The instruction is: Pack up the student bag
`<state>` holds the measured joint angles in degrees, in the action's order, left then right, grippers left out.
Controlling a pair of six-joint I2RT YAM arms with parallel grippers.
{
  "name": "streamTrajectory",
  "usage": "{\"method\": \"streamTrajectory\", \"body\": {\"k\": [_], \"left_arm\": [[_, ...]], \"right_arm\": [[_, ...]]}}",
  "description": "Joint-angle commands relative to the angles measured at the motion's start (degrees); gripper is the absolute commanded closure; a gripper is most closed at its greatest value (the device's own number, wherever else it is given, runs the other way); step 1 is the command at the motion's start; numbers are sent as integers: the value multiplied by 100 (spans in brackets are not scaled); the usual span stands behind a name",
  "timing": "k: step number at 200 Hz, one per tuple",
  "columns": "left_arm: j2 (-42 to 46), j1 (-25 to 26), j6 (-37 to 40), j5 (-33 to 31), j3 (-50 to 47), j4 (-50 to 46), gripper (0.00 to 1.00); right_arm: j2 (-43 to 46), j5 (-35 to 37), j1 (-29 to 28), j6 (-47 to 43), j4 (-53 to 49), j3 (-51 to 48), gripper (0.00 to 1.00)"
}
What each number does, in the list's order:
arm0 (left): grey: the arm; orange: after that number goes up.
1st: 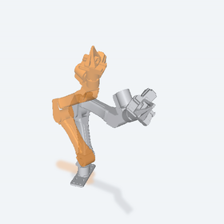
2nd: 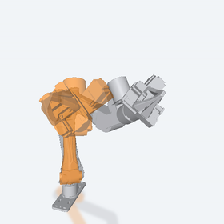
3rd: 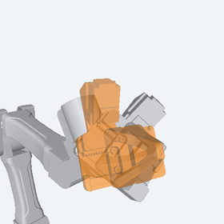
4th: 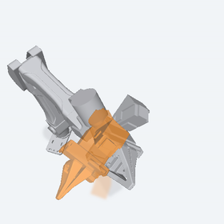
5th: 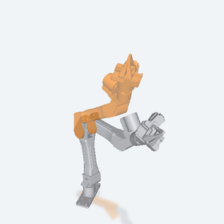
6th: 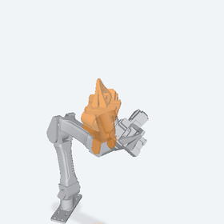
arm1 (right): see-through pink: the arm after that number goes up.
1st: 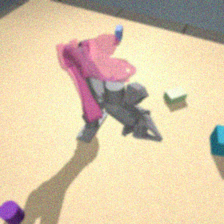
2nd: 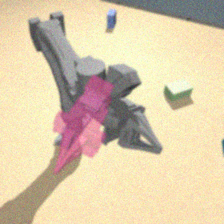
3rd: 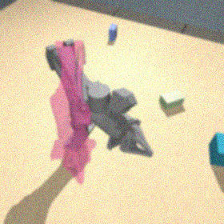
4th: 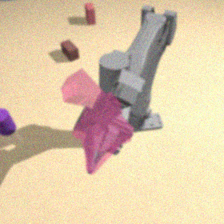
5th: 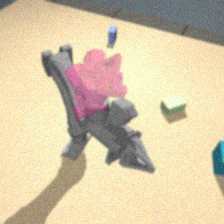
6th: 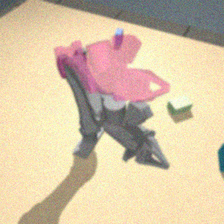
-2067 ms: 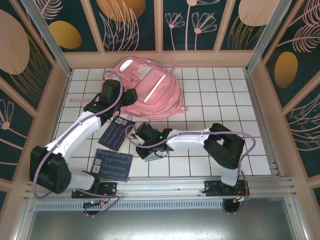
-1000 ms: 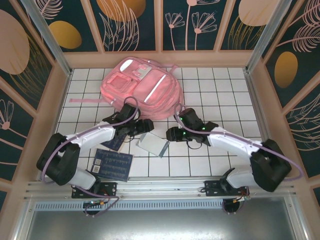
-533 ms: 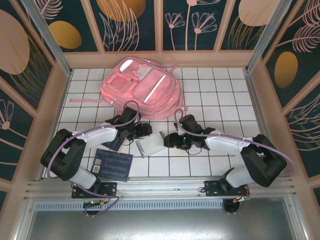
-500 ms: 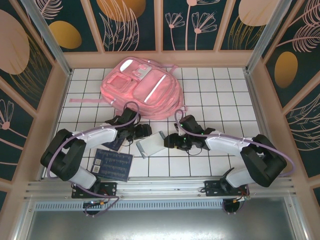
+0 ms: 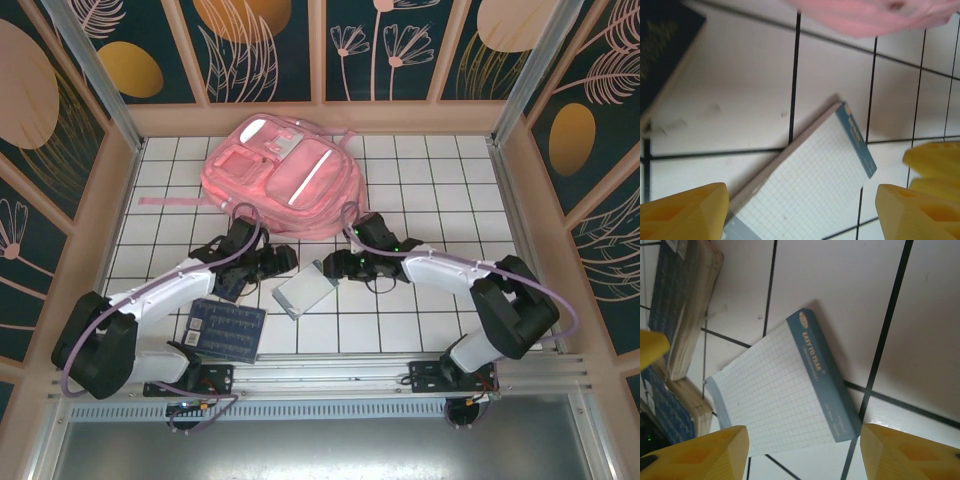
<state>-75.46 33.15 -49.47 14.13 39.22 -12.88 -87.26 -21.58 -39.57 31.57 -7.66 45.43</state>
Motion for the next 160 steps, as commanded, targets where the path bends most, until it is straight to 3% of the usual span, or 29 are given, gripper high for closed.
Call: {"method": "streamTrajectory", "body": {"k": [1,57,160], "left_arm": [[27,-19,-604,706,-512,146,23],[103,-10,-816,798,-786,65,22],[-749,52,-751,1088,-374,627,22]], "right_arm": [[-363,23,65,-400,-262,365,39],[-1024,-649,90,-494,-109,675,39],[-1166,-1040,90,-427,62,302,39]]}}
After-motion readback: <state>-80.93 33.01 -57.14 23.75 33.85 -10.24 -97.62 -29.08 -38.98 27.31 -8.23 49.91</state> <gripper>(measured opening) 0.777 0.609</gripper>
